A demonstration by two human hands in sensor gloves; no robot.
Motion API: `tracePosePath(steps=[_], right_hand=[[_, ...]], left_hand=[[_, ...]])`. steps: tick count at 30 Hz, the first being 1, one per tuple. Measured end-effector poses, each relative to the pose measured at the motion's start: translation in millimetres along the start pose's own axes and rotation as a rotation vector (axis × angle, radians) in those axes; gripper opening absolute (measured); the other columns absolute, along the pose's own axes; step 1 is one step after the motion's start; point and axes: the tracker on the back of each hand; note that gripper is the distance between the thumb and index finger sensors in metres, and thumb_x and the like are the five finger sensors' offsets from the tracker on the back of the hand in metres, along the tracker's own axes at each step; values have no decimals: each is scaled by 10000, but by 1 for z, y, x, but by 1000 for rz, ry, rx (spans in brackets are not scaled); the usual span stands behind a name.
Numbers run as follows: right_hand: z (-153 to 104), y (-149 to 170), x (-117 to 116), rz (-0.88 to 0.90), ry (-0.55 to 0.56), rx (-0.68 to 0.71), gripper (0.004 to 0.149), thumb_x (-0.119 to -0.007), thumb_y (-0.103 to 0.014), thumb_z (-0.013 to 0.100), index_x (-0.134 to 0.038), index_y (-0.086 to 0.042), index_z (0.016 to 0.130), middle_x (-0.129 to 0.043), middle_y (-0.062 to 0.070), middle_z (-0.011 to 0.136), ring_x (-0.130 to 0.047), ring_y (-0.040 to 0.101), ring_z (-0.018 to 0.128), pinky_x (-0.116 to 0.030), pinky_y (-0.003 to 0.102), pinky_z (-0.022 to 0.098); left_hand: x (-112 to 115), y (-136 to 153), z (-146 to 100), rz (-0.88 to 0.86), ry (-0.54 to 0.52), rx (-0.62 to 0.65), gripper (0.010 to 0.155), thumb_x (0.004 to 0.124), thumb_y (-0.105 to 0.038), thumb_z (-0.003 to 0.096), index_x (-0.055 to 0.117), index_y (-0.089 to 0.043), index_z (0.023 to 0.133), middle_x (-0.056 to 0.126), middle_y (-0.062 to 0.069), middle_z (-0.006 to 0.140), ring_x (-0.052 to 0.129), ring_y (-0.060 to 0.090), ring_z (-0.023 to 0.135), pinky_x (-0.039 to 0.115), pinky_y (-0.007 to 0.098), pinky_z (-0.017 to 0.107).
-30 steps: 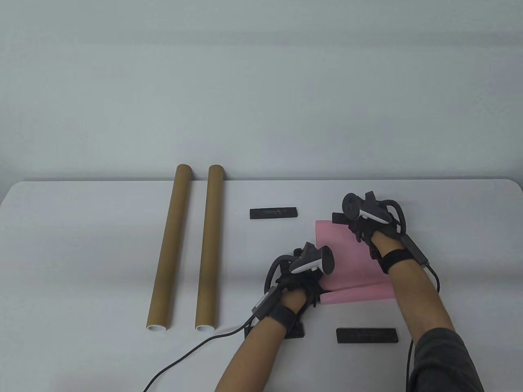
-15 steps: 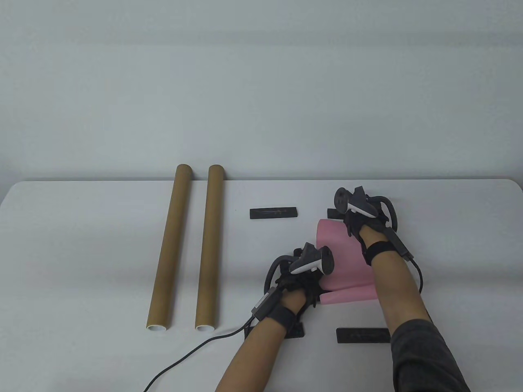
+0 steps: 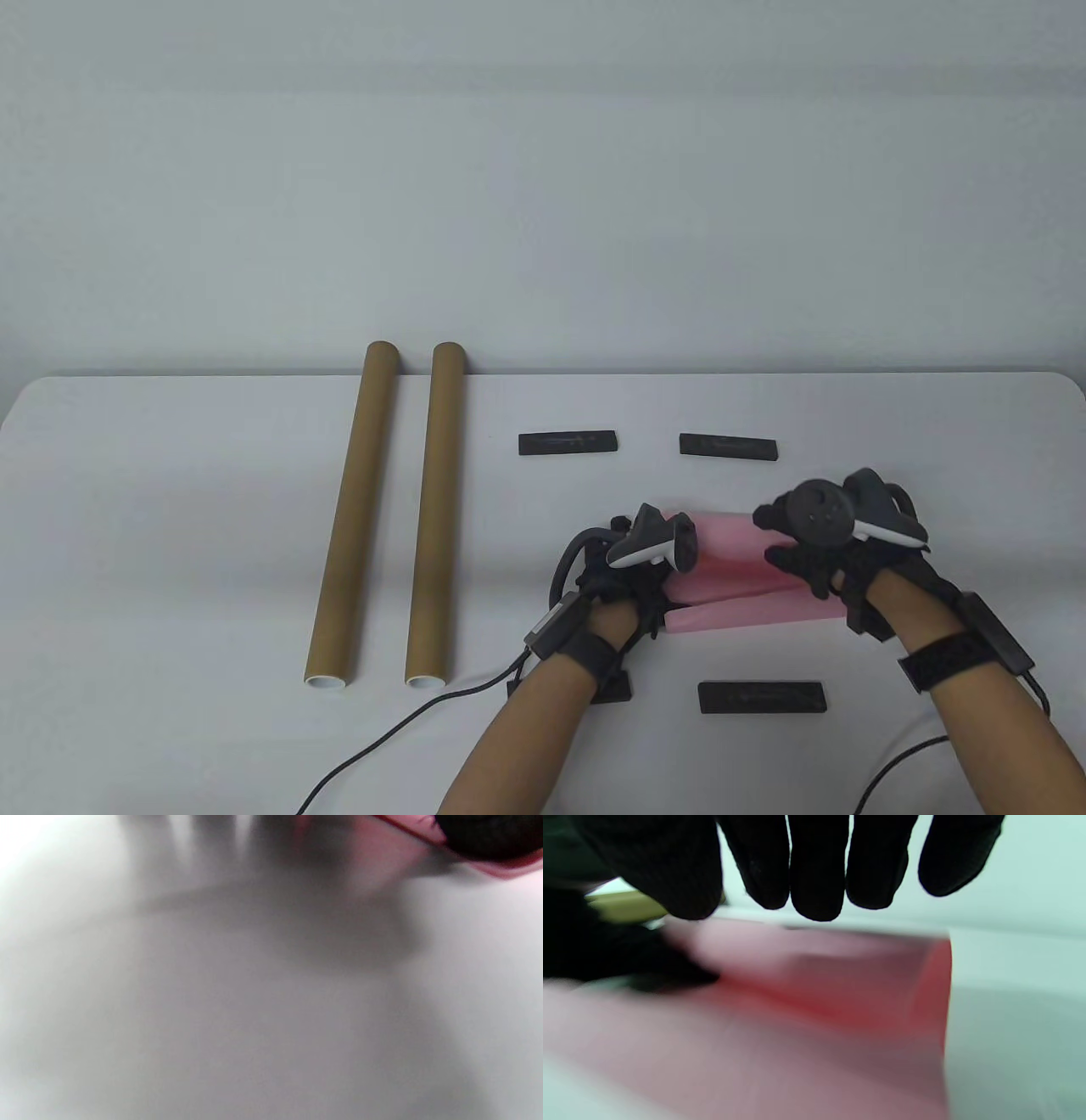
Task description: Roll up papers and store in mailing tubes
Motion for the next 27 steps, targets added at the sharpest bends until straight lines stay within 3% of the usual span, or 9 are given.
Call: tracePosePath(steps=[3, 6, 9, 12, 15, 18, 21, 24, 27], right_hand=[[-22, -1, -26, -71, -124, -45, 776, -892, -541, 435, -673, -172, 1080, -696, 124, 1102, -658, 511, 1029, -617, 715, 693], [-28, 5, -45, -159, -121, -106, 820, -929, -523, 407, -648, -147, 1080, -656, 143, 1110, -608, 522, 1039, -584, 718, 703], [-28, 10, -57, -176, -44, -138, 642, -947, -463, 405, -786, -170, 953, -791, 120, 997, -720, 478, 984, -632, 693, 686], [-33, 5, -54, -130, 24, -125, 411, -940, -396, 426, -910, -201, 787, -921, 88, 856, -829, 436, 915, -677, 670, 665], [-39, -2, -44, -130, 49, -122, 377, -933, -393, 431, -916, -207, 758, -933, 82, 828, -845, 427, 901, -683, 666, 663], [-43, -11, -32, -143, 70, -138, 377, -931, -396, 432, -915, -206, 758, -933, 83, 827, -841, 432, 904, -689, 665, 661], [-45, -28, -21, -98, 124, -140, 375, -934, -393, 430, -919, -201, 751, -933, 89, 824, -841, 438, 902, -692, 666, 656], [-51, -55, -9, -82, 183, -120, 369, -933, -393, 431, -920, -202, 747, -937, 87, 818, -847, 434, 899, -696, 662, 656], [-60, -96, 5, -113, 231, -69, 365, -933, -396, 433, -921, -208, 746, -937, 83, 820, -850, 430, 902, -696, 665, 657]], left_hand=[[0, -2, -1, 17, -3, -9, 949, 608, -793, 262, 172, -472, 1041, 113, -89, 1158, 180, 342, 1127, 361, 606, 789], [-3, -4, -1, 25, 2, -11, 955, 629, -788, 262, 184, -468, 1044, 129, -83, 1163, 205, 349, 1134, 355, 609, 790], [-8, -9, -5, 62, -9, -30, 963, 655, -782, 266, 216, -447, 1055, 182, -54, 1172, 281, 352, 1143, 353, 614, 788], [-16, -9, -17, 84, -83, -48, 956, 705, -750, 298, 253, -404, 1067, 322, -65, 1176, 477, 277, 1144, 365, 574, 790], [-30, -2, -36, 11, -164, 1, 899, 739, -670, 346, 300, -368, 1070, 401, -56, 1166, 531, 240, 1139, 325, 540, 780], [-51, 12, -74, -13, -333, -20, 753, 769, -535, 400, 442, -358, 1054, 561, -40, 1128, 678, 207, 1093, 357, 508, 786], [-61, 27, -121, 14, -431, -11, 740, 779, -524, 402, 463, -363, 1051, 586, -37, 1123, 694, 207, 1090, 373, 521, 793], [-53, 41, -160, 46, -496, 31, 835, 808, -611, 354, 447, -357, 1063, 560, -49, 1139, 645, 237, 1116, 390, 540, 799], [-27, 56, -196, 119, -510, 54, 936, 817, -678, 306, 396, -351, 1076, 506, -36, 1160, 581, 279, 1139, 408, 556, 802]])
Point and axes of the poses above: the tracker on the back of each hand, its own y axis roughly to the little-finger side, its own z axis roughly from the wrist to the fingertips, x = y × z
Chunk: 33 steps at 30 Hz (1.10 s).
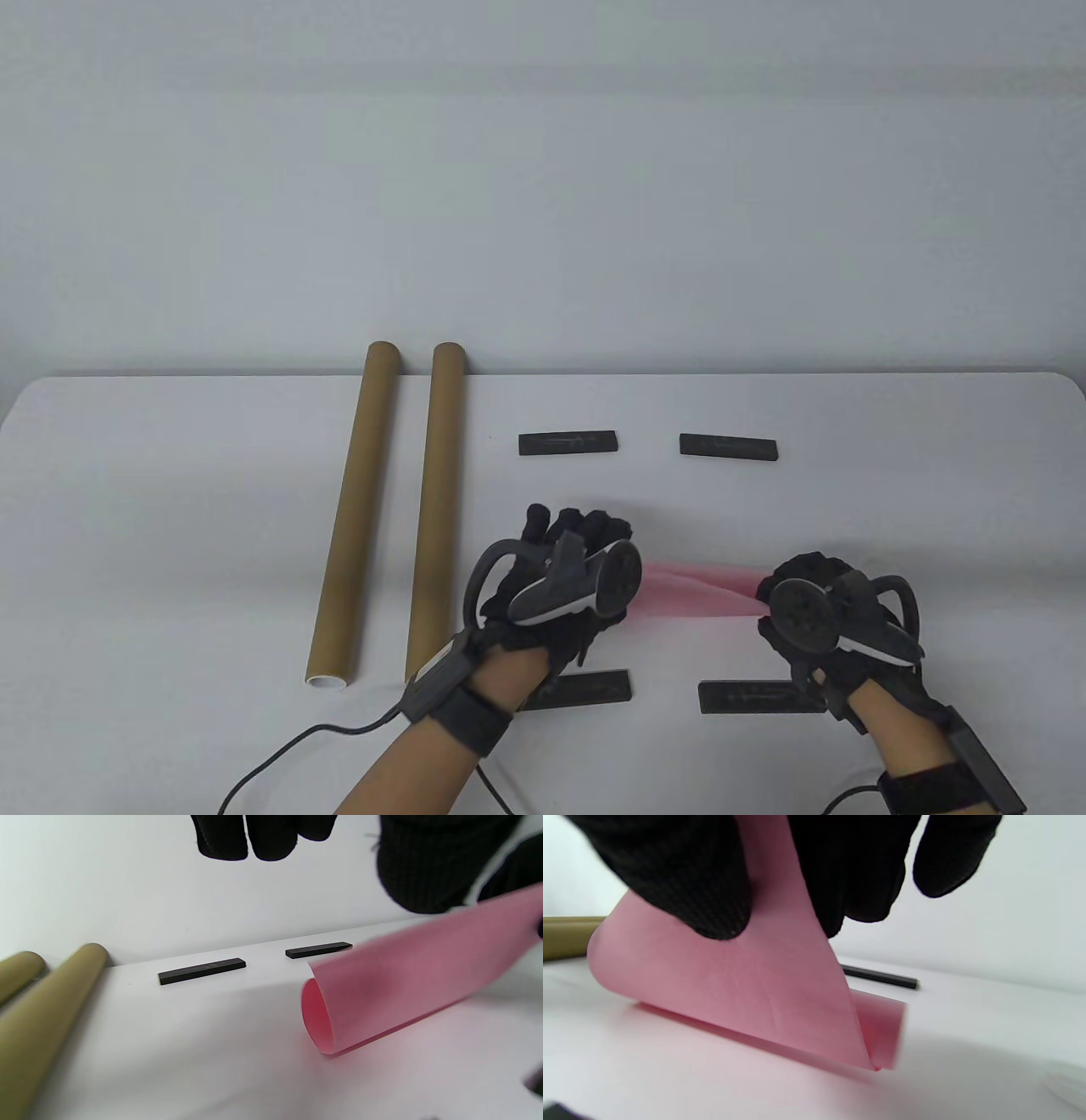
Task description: Roll up papers and store in mailing tubes
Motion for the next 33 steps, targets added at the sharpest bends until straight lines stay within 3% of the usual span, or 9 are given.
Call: tracePosePath(steps=[4, 8, 11, 16, 21, 29, 30, 32, 33], right_hand=[[-10, -51, 19, -21, 103, 84, 364, -935, -399, 433, -923, -212, 745, -939, 76, 821, -853, 424, 905, -698, 664, 661], [-18, -91, 29, -79, 203, 193, 361, -932, -407, 435, -918, -231, 750, -935, 58, 831, -845, 406, 923, -694, 654, 678], [-29, -104, 25, -107, 360, 255, 357, -938, -409, 428, -926, -240, 742, -939, 50, 830, -858, 395, 917, -703, 650, 676], [-39, -107, 22, -94, 472, 296, 358, -937, -408, 428, -926, -236, 741, -941, 55, 824, -869, 397, 899, -709, 650, 668], [-43, -107, 21, -67, 481, 298, 357, -933, -412, 428, -924, -239, 740, -940, 58, 823, -869, 401, 894, -708, 653, 661], [-31, -86, 7, 260, 191, 210, 367, -932, -414, 434, -944, -192, 727, -964, 97, 782, -896, 437, 841, -719, 670, 622], [-32, -86, 6, 260, 189, 207, 395, -930, -419, 437, -929, -185, 755, -946, 108, 810, -879, 446, 857, -712, 673, 628], [-35, -92, 7, 153, 238, 236, 664, -938, -517, 410, -799, -146, 943, -783, 150, 997, -780, 492, 934, -666, 699, 655], [-37, -96, 9, 42, 287, 255, 738, -935, -558, 394, -756, -149, 980, -729, 150, 1045, -738, 496, 970, -646, 703, 675]], left_hand=[[16, 10, -44, -37, -75, 24, 1004, 829, -712, 275, 365, -340, 1083, 488, -40, 1166, 573, 275, 1143, 448, 557, 803], [28, 21, -66, -66, -143, 72, 1026, 855, -703, 264, 358, -332, 1081, 495, -41, 1160, 558, 300, 1138, 485, 563, 795], [37, 29, -72, -90, -176, 94, 1012, 878, -689, 260, 401, -326, 1076, 550, -38, 1141, 602, 299, 1119, 510, 562, 787], [50, 29, -80, -69, -107, 125, 995, 908, -689, 244, 514, -281, 1062, 733, -14, 1044, 790, 262, 1025, 564, 562, 778], [55, 21, -78, -35, -132, 158, 850, 934, -636, 264, 644, -301, 989, 864, -50, 901, 922, 203, 886, 610, 537, 762], [49, 22, -80, 70, -240, 95, 508, 954, -518, 317, 826, -374, 787, 988, -112, 646, 1042, 126, 655, 661, 501, 739], [48, 22, -80, 73, -247, 95, 484, 950, -514, 322, 838, -376, 772, 993, -111, 633, 1045, 127, 644, 664, 498, 738], [48, 23, -80, 57, -250, 83, 456, 932, -519, 330, 851, -381, 757, 999, -110, 620, 1049, 127, 632, 668, 494, 736], [47, 24, -79, 44, -252, 83, 453, 929, -519, 332, 851, -382, 757, 998, -109, 622, 1049, 129, 633, 668, 495, 736]])
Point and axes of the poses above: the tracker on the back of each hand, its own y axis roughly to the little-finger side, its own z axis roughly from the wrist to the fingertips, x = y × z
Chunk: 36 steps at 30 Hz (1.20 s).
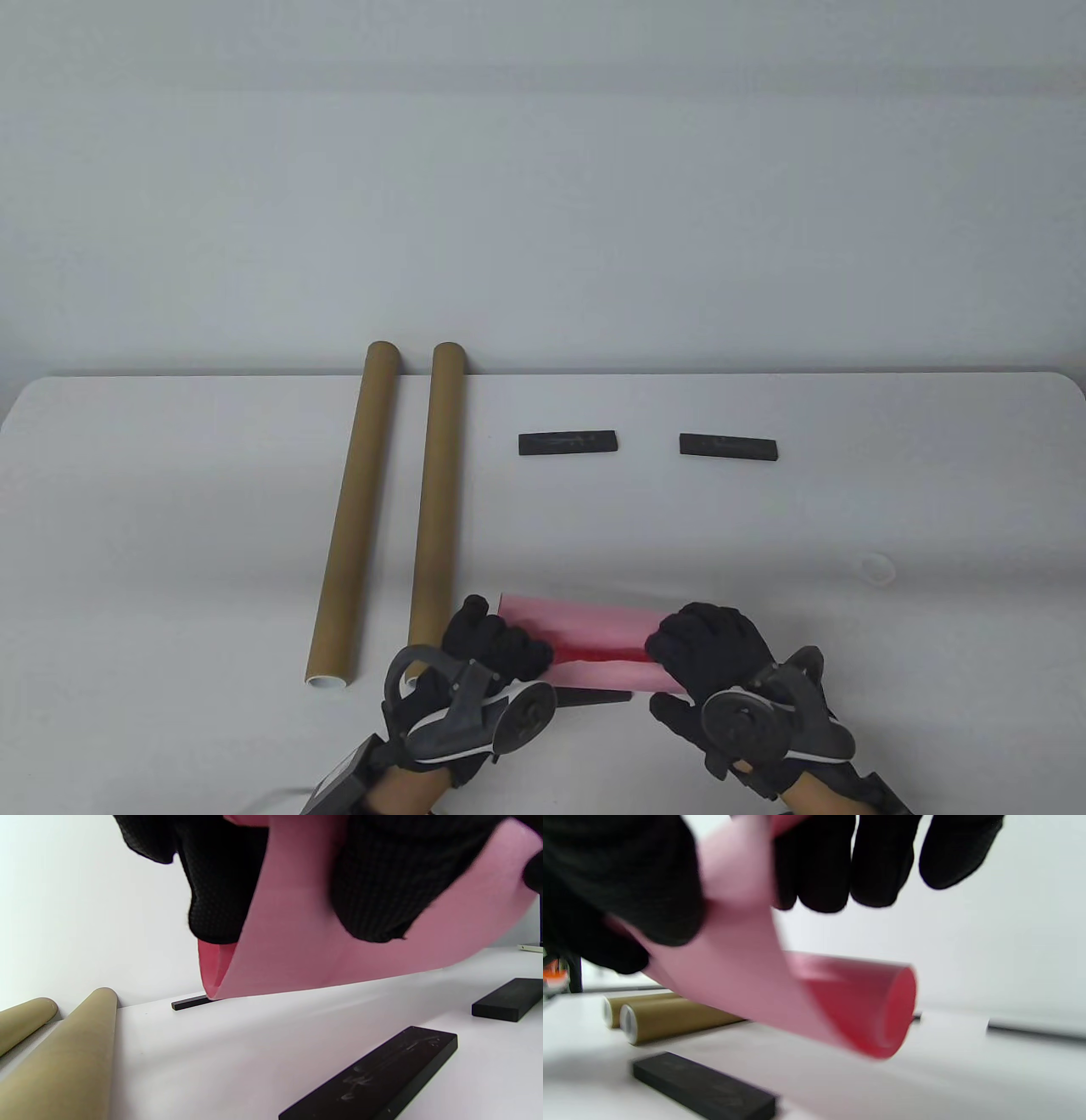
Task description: Roll up papers and store in mailing tubes
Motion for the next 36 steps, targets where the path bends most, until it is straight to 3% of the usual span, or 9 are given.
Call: tracePosePath(steps=[3, 8, 16, 19, 22, 27, 31, 33, 36], right_hand=[[1, -11, -3, -108, 56, 55, 770, -940, -572, 383, -729, -169, 1004, -706, 123, 1070, -711, 476, 1003, -626, 696, 703], [11, -13, -15, -71, -22, -4, 378, -915, -461, 437, -933, -236, 740, -958, 45, 809, -942, 365, 816, -728, 639, 660], [12, 11, -20, 265, -141, -140, 350, -931, -444, 435, -959, -203, 687, -989, 79, 733, -974, 388, 733, -740, 658, 616], [12, 10, -21, 303, -171, -119, 349, -932, -440, 435, -961, -199, 686, -990, 84, 733, -973, 392, 733, -739, 661, 614], [10, 4, -20, 261, -177, -19, 368, -919, -427, 448, -934, -204, 741, -953, 79, 803, -928, 397, 806, -713, 666, 642], [5, -3, -12, 18, -36, 19, 733, -934, -562, 392, -758, -169, 985, -750, 119, 1039, -741, 471, 981, -634, 698, 695], [7, -7, -14, -51, -33, 12, 467, -930, -477, 424, -900, -219, 812, -914, 64, 877, -875, 401, 890, -692, 667, 675], [9, -5, -13, -13, -53, -7, 376, -920, -449, 438, -935, -227, 741, -960, 54, 800, -924, 382, 831, -711, 658, 663], [11, 3, -11, 63, -121, -48, 366, -917, -448, 442, -944, -214, 722, -972, 65, 771, -935, 391, 807, -714, 666, 647]], left_hand=[[-1, 1, 2, -22, -9, 1, 447, 920, -523, 337, 851, -385, 756, 997, -110, 623, 1047, 128, 635, 668, 494, 736], [-1, -1, 3, 2, -23, 3, 468, 910, -530, 340, 835, -381, 777, 987, -107, 645, 1036, 131, 655, 659, 495, 741], [1, -15, 2, 130, -40, 75, 893, 920, -663, 244, 615, -280, 991, 877, -52, 855, 954, 178, 796, 598, 534, 764], [4, -17, 3, 151, -29, 76, 824, 943, -636, 252, 672, -301, 954, 920, -76, 791, 992, 152, 735, 623, 521, 757], [6, -10, 6, 33, 29, 17, 500, 956, -559, 295, 864, -381, 753, 1019, -132, 550, 1075, 87, 506, 695, 466, 722], [13, 6, 8, -166, 121, -44, 429, 934, -559, 315, 892, -393, 709, 1021, -126, 525, 1072, 97, 488, 697, 468, 716], [14, 10, 8, -262, 143, -62, 419, 932, -555, 321, 898, -391, 706, 1022, -113, 543, 1069, 118, 516, 677, 482, 723], [12, 6, 6, -193, 99, -56, 501, 922, -572, 319, 851, -382, 777, 999, -103, 635, 1046, 136, 603, 648, 497, 738], [9, -6, 3, -25, 15, 52, 809, 905, -615, 297, 618, -301, 984, 863, -39, 876, 945, 188, 786, 574, 545, 755]])
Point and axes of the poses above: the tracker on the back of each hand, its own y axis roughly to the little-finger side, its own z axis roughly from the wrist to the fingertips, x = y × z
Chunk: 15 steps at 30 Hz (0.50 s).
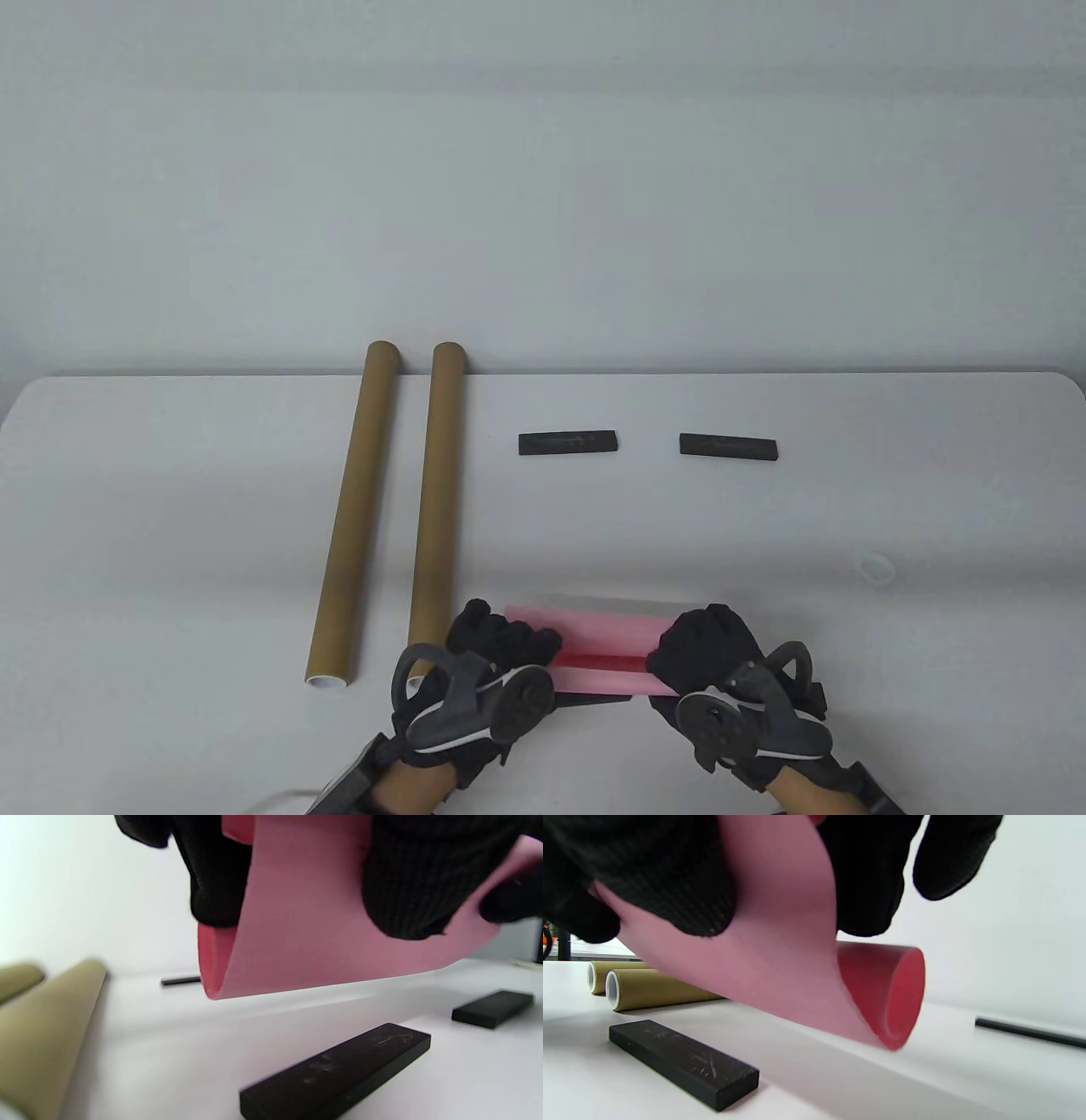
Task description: Roll up papers and store in mailing tubes
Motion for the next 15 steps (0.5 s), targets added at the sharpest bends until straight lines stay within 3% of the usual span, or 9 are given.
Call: tracePosePath(steps=[4, 8, 9, 11, 13, 15], right_hand=[[-1, 10, -1, 202, -59, -55, 360, -925, -438, 443, -958, -194, 706, -984, 83, 747, -948, 406, 776, -719, 672, 627], [-1, 13, -2, 284, -83, -67, 366, -929, -440, 444, -960, -184, 703, -984, 95, 745, -944, 419, 770, -718, 676, 617], [-2, 10, -2, 237, -55, -59, 433, -928, -464, 440, -931, -175, 761, -946, 110, 806, -905, 437, 814, -701, 681, 629], [-6, 2, 0, 79, 22, 26, 768, -923, -530, 416, -697, -127, 1029, -640, 183, 1087, -629, 541, 999, -566, 731, 694], [-9, -7, 6, -112, 103, 90, 817, -924, -554, 404, -652, -149, 1060, -601, 145, 1122, -546, 508, 1049, -519, 726, 727], [-10, -13, 8, -181, 150, 96, 741, -928, -543, 405, -720, -174, 1012, -690, 116, 1078, -644, 469, 1027, -560, 709, 730]], left_hand=[[-7, -10, -2, 93, -72, 37, 836, 927, -610, 285, 614, -282, 986, 863, -35, 879, 947, 191, 796, 580, 550, 753], [-8, -13, -1, 155, -97, 35, 598, 941, -569, 303, 789, -352, 838, 987, -111, 654, 1050, 107, 588, 661, 497, 730], [-7, -10, 0, 106, -70, 8, 520, 938, -554, 313, 833, -368, 787, 1008, -121, 604, 1064, 97, 545, 675, 485, 725], [-4, -2, 1, -18, -23, -37, 458, 925, -543, 328, 861, -375, 749, 1016, -116, 581, 1068, 103, 524, 680, 485, 722], [1, 7, 2, -177, 49, -55, 436, 921, -543, 332, 874, -384, 736, 1019, -116, 580, 1066, 104, 530, 683, 483, 721], [3, 12, 3, -293, 90, -85, 429, 926, -532, 337, 881, -373, 733, 1020, -102, 581, 1065, 119, 528, 678, 490, 721]])
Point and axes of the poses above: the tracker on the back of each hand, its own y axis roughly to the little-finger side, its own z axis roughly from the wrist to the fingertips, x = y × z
